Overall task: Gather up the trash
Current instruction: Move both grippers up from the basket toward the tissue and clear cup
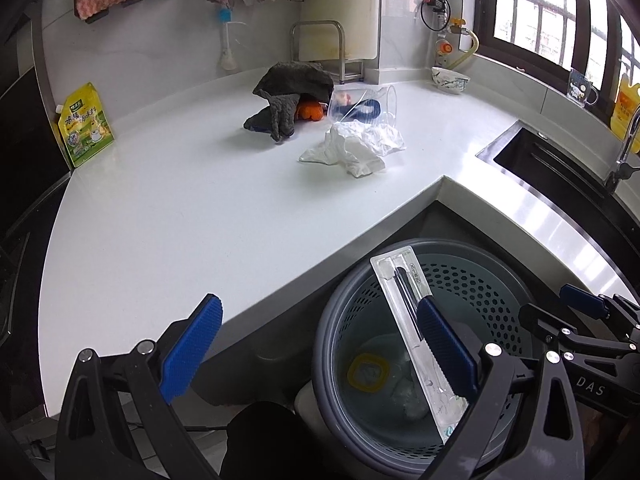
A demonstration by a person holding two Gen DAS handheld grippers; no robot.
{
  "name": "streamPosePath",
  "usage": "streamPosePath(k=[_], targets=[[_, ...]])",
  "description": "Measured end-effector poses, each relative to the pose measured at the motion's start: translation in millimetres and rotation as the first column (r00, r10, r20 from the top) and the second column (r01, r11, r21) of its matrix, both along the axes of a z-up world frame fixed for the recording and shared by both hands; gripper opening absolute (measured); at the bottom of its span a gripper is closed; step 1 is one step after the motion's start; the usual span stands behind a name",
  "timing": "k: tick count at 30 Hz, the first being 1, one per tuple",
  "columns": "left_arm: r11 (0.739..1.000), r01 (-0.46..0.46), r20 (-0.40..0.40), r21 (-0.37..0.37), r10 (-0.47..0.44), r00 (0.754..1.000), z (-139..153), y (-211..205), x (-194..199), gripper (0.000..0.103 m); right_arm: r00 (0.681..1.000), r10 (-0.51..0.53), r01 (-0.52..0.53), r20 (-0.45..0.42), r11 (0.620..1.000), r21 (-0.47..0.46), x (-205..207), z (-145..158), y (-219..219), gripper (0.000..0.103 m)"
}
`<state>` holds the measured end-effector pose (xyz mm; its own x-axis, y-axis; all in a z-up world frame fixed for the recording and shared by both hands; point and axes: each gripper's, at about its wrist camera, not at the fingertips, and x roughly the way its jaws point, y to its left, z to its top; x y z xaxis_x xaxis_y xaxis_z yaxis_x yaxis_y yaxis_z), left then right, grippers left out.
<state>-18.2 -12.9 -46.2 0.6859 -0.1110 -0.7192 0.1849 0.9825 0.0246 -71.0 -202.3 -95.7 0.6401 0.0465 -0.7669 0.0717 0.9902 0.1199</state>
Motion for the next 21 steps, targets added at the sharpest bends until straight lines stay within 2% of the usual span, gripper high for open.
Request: streamPosePath(k=[12, 21], targets=[[0.998, -0.053, 0.047, -0.023, 0.054, 0.997, 20, 20, 35, 0.096, 0.999, 0.015, -0.016, 0.03, 1.0, 0.01, 25, 10, 3, 0.072], [0.995, -0.093, 0.054, -0.041, 0.096, 0.994, 26, 33, 77, 0.096, 0.997, 0.035, -0.035, 0.064, 0.999, -0.007, 66, 28, 9, 0.072]])
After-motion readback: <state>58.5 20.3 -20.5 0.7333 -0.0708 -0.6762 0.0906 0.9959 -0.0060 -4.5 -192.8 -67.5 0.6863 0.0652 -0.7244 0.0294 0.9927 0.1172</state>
